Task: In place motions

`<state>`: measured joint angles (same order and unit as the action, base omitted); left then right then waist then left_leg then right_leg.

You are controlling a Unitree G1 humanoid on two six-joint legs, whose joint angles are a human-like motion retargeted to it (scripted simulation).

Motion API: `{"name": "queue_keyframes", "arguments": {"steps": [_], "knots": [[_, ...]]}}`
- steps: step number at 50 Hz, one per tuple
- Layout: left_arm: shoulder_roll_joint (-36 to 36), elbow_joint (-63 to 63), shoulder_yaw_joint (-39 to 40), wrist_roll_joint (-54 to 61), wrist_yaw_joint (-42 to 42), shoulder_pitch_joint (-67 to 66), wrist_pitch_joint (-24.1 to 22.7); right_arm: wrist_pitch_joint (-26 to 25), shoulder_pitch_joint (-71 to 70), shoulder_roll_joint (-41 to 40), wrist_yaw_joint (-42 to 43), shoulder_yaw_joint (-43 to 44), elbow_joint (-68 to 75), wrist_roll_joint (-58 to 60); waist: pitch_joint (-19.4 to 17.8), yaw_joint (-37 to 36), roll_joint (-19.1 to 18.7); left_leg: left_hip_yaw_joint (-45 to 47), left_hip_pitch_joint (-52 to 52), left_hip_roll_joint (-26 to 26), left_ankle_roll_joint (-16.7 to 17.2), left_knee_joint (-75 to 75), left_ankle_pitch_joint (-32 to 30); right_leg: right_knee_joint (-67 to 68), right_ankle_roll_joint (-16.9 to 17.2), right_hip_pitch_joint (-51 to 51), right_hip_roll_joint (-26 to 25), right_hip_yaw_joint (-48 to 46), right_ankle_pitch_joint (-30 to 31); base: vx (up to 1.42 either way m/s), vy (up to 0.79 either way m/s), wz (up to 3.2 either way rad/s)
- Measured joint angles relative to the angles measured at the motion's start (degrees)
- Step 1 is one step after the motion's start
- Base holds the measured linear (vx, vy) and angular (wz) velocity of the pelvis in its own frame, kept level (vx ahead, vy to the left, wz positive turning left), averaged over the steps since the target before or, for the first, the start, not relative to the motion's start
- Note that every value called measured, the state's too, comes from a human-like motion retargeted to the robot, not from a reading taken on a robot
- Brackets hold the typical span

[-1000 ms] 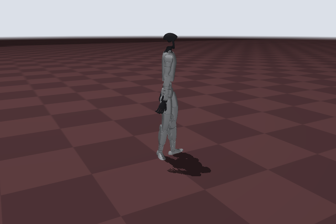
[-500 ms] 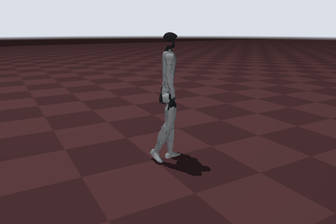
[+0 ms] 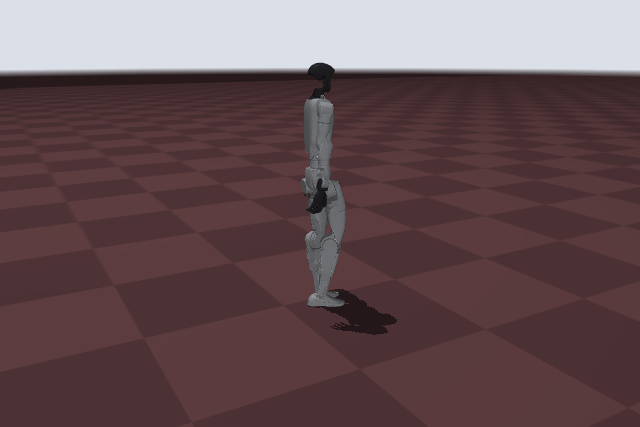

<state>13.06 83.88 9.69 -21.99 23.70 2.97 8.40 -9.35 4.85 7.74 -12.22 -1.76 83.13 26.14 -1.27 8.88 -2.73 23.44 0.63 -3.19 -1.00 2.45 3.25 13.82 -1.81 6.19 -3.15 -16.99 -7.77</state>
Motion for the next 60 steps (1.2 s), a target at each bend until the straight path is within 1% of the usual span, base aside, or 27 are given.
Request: {"name": "queue_keyframes", "arguments": {"steps": [2,5,10,13,16,18,20,22,27,28,30,32,33,35,37,40,42,48,51,53,54,55,56,57,58,59,60], "knots": [[0.0,0.4,0.6,0.3,1.3,0.0,0.0,0.4,-0.6,-0.5,0.4,0.4,-1.3,-0.6,-0.2,1.4,-0.3,-1.7,0.1,-0.1,-0.3,0.0,-0.1,-0.1,0.3,-0.2,0.6,-2.0,0.1,-0.03,-0.01,0.6],[0.5,1.4,0.0,1.0,2.6,0.2,-0.2,1.1,-1.3,-0.8,0.0,0.5,-2.6,-1.7,0.2,-0.9,0.1,0.1,0.0,-0.3,-0.4,0.0,0.3,0.2,0.3,-0.2,0.6,-0.3,-0.1,0.0,0.0,-0.3],[0.1,3.8,2.6,2.6,3.4,0.7,0.9,1.8,-1.9,-1.4,-0.2,0.9,-4.1,-0.9,0.2,0.7,-0.3,0.4,0.4,0.1,-0.7,-0.1,0.6,1.1,0.1,0.7,0.6,-0.3,0.0,-0.03,-0.01,0.05],[-0.4,5.4,4.6,6.4,0.3,0.8,1.5,2.6,-1.8,-1.4,0.6,0.5,-4.1,0.1,0.2,0.8,-0.2,2.8,0.9,0.7,-1.0,-0.5,1.3,1.5,-0.5,1.7,0.1,1.8,-0.9,-0.08,-0.04,-0.7],[-1.2,6.8,5.8,11.8,-4.5,0.9,0.9,2.6,-1.6,-1.4,1.3,0.5,-3.8,0.9,0.4,-3.9,0.9,9.9,1.3,1.6,-1.0,-1.8,3.5,0.3,-2.2,1.6,-1.3,7.3,-2.9,-0.15,-0.05,-2.35],[-1.8,7.5,6.4,14.6,-7.3,0.6,0.0,2.4,-1.6,-1.4,1.6,0.9,-3.5,1.0,0.3,-5.3,0.9,13.4,1.9,3.0,-1.0,-3.1,4.7,-0.2,-2.5,1.8,-0.9,7.2,-4.5,-0.2,-0.1,-2.42],[-2.3,7.7,6.6,16.6,-8.9,0.0,-1.1,2.3,-1.7,-1.1,1.6,0.8,-3.3,0.8,0.2,-6.6,1.2,18.3,2.0,4.3,-0.7,-3.9,5.3,-0.7,-3.9,1.7,-0.4,3.7,-6.3,-0.21,-0.12,-2.7],[-2.5,7.7,6.3,17.1,-9.3,-0.8,-1.9,2.0,-2.0,-0.7,1.4,0.5,-3.2,0.3,0.2,-6.8,1.2,23.5,1.5,5.5,0.1,-3.8,5.7,-1.1,-4.3,1.1,0.7,-2.9,-8.2,-0.21,-0.12,-2.84],[-2.3,7.4,6.2,14.9,-10.8,-2.3,-2.7,1.4,-3.5,0.3,0.8,-0.1,-2.5,-2.2,0.2,-3.5,0.8,30.9,1.2,8.5,2.2,-3.5,7.3,-2.2,-1.4,-3.0,5.5,-26.4,-11.4,-0.24,-0.15,-2.44],[-2.2,7.3,5.9,14.4,-11.1,-2.5,-2.8,1.3,-3.8,0.5,0.5,0.0,-2.2,-2.8,0.1,-2.0,0.6,31.3,1.1,8.9,2.4,-3.5,7.4,-2.4,-0.8,-3.9,5.8,-30.9,-11.4,-0.2,-0.13,-1.75],[-2.0,7.2,5.7,13.6,-11.8,-2.7,-2.7,0.9,-4.3,1.0,0.1,0.1,-1.8,-3.8,0.3,0.0,0.2,35.3,0.3,9.9,3.0,-3.4,7.8,-2.6,0.1,-5.5,6.3,-37.5,-10.6,-0.17,-0.13,-1.86],[-1.7,7.1,6.2,12.5,-12.2,-2.6,-2.2,0.4,-5.1,1.5,0.0,0.1,-0.9,-4.8,0.6,1.3,0.6,40.2,-0.9,9.8,3.5,-3.0,8.1,-3.5,0.4,-6.2,7.0,-40.2,-6.2,-0.14,-0.17,-1.97],[-1.5,7.0,6.4,12.2,-12.2,-2.6,-2.1,0.3,-5.3,1.7,0.3,0.2,-0.4,-5.2,0.8,2.0,1.1,42.3,-1.6,9.4,3.7,-2.9,8.4,-4.2,1.0,-6.2,7.4,-39.4,-2.6,-0.12,-0.16,-1.7],[-0.9,6.8,6.7,11.7,-12.2,-2.3,-1.7,-0.1,-5.8,1.9,1.1,0.5,0.7,-5.9,1.2,4.0,2.2,45.7,-2.7,8.1,4.1,-2.6,9.0,-5.7,4.9,-5.3,7.9,-34.0,1.8,-0.11,-0.17,-1.29],[-0.3,6.7,6.9,11.6,-12.0,-2.1,-1.4,-0.4,-5.7,1.7,1.8,1.0,2.1,-6.4,1.9,6.5,1.9,47.8,-3.4,8.5,4.7,-2.4,9.2,-6.3,3.9,-4.1,6.7,-30.5,1.3,-0.06,-0.18,-0.91],[0.4,6.4,7.3,11.3,-12.1,-1.0,-0.7,-1.1,-5.6,1.6,1.7,1.6,4.3,-7.4,2.9,8.5,1.2,51.1,-3.7,8.9,5.5,-1.6,9.3,-7.0,3.7,-3.0,6.2,-29.6,2.1,-0.07,-0.15,-0.96],[0.5,5.6,7.0,11.8,-12.4,-0.1,-0.9,-1.5,-5.4,1.6,1.6,2.0,5.2,-8.0,2.5,8.2,1.1,52.2,-4.4,8.8,5.8,-1.1,9.2,-6.6,3.3,-2.4,5.4,-26.7,1.8,-0.09,-0.14,-1.11],[0.6,2.1,6.8,12.8,-11.4,1.2,-0.6,-1.7,-4.0,0.9,1.3,2.2,6.4,-6.8,2.7,11.4,-0.4,54.1,-5.1,10.1,7.2,-1.0,9.2,-6.7,2.7,-1.2,4.0,-23.1,1.0,-0.03,-0.15,-0.52],[-0.2,0.5,7.6,13.4,-11.8,1.2,-1.2,-1.7,-3.3,0.5,1.2,2.4,6.6,-6.3,3.1,11.9,-0.4,55.2,-5.9,10.9,7.8,-2.5,8.7,-7.7,2.3,-1.1,3.7,-21.5,0.7,0.01,-0.14,-0.3],[-0.8,-0.3,8.1,13.8,-11.7,0.8,-1.4,-1.8,-2.9,0.3,1.1,2.2,7.0,-6.4,3.9,11.5,0.6,54.8,-6.4,11.6,7.2,-5.2,7.2,-8.2,1.5,-0.9,4.7,-20.1,0.7,0.08,-0.17,-0.4],[-1.0,-0.7,8.2,13.9,-11.5,0.3,-1.6,-1.9,-2.9,0.2,0.8,2.0,7.2,-6.4,4.4,11.0,1.7,54.4,-6.5,11.9,6.1,-7.3,5.7,-8.2,1.2,-0.7,6.0,-19.3,0.7,0.09,-0.17,-0.48],[-1.2,-1.3,8.3,14.0,-11.3,-0.3,-1.7,-2.1,-2.9,0.2,0.6,1.8,7.3,-6.3,5.0,10.5,3.0,54.0,-6.6,12.1,4.6,-9.6,3.7,-8.1,1.0,-0.5,7.5,-18.5,0.7,0.07,-0.19,-0.41],[-1.2,-1.8,8.3,14.1,-11.2,-1.0,-1.9,-2.4,-3.1,0.1,0.2,1.9,7.1,-5.7,5.7,10.2,4.7,52.7,-6.2,11.8,1.6,-12.1,2.8,-8.0,0.8,-0.1,9.6,-17.9,0.7,0.05,-0.19,0.04],[-1.3,-2.2,8.2,14.2,-11.2,-1.7,-2.1,-2.6,-3.3,0.0,-0.2,2.0,6.7,-5.0,6.2,11.2,6.0,49.6,-4.9,12.0,-1.6,-15.3,2.8,-8.2,0.5,0.2,11.5,-18.7,1.1,0.05,-0.15,1.23],[-1.2,-2.5,7.9,14.5,-11.4,-2.4,-2.3,-2.9,-3.5,0.0,-0.4,2.2,6.0,-4.0,6.4,14.7,6.5,43.0,-2.0,13.0,-5.3,-19.9,4.3,-9.1,-0.1,0.1,13.1,-22.2,2.2,0.06,-0.11,1.65],[-1.2,-2.3,8.0,14.6,-11.7,-2.9,-2.4,-3.0,-3.8,0.1,-0.6,1.8,5.1,-2.9,6.4,16.1,6.9,36.6,1.0,13.5,-6.9,-23.7,6.2,-9.6,-0.9,0.4,13.6,-23.7,2.9,0.06,-0.1,1.4],[-1.3,-1.9,8.3,14.7,-12.1,-3.4,-2.5,-3.1,-4.0,0.3,-0.7,1.3,4.2,-1.9,6.4,16.5,7.1,30.2,3.9,13.6,-7.5,-27.2,8.1,-10.1,-1.9,0.7,13.6,-24.2,3.3,0.0,-0.05,-1.79]]}}
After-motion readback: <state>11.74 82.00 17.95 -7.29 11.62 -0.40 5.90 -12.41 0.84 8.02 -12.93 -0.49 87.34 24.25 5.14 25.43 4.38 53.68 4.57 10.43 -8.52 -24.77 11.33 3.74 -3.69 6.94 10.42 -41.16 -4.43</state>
